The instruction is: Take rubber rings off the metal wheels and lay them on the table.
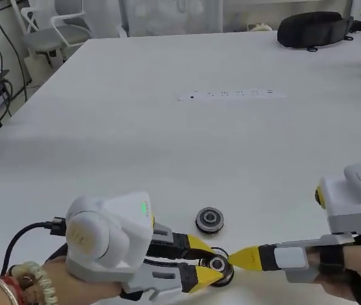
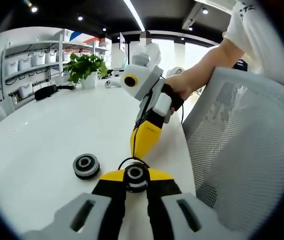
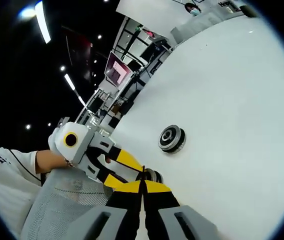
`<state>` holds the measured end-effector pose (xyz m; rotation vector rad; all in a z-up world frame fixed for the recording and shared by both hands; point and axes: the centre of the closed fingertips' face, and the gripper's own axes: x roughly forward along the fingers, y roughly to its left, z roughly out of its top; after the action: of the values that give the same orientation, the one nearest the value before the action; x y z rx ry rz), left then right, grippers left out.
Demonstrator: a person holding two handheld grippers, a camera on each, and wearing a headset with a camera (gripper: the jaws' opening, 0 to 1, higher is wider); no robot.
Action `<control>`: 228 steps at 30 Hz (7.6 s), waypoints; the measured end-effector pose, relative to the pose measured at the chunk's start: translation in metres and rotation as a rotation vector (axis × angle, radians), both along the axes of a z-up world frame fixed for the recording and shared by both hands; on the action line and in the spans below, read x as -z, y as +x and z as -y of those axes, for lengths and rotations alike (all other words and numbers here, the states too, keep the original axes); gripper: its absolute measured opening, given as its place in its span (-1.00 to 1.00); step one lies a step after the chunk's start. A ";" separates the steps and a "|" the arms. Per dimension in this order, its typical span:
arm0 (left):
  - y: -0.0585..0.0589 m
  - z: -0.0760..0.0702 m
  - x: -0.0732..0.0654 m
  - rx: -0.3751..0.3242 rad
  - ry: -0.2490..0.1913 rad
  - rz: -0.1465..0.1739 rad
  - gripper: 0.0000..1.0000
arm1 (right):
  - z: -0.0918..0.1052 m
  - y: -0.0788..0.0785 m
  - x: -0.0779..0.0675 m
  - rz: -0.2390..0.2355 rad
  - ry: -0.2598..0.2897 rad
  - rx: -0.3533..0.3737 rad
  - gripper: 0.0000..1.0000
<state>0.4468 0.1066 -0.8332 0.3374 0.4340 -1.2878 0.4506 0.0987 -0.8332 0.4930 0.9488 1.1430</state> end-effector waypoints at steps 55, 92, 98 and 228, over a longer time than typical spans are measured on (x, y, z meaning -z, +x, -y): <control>-0.003 -0.107 -0.076 -0.165 0.041 0.094 0.22 | 0.034 -0.012 -0.082 0.199 -0.054 -0.036 -1.00; -0.029 -0.145 -0.053 -0.300 0.050 0.030 0.20 | -0.052 -0.010 -0.088 0.239 0.000 -0.203 -1.00; -0.030 -0.144 -0.052 -0.304 0.049 0.027 0.20 | -0.060 -0.001 -0.077 0.236 -0.012 -0.193 -1.00; -0.036 -0.130 -0.053 -0.313 -0.005 0.009 0.37 | 0.030 0.016 -0.043 0.349 -0.185 -0.099 -0.70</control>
<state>0.4110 0.2369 -0.7807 0.2596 0.4564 -0.9813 0.4666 0.0687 -0.7903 0.0913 0.7694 1.1708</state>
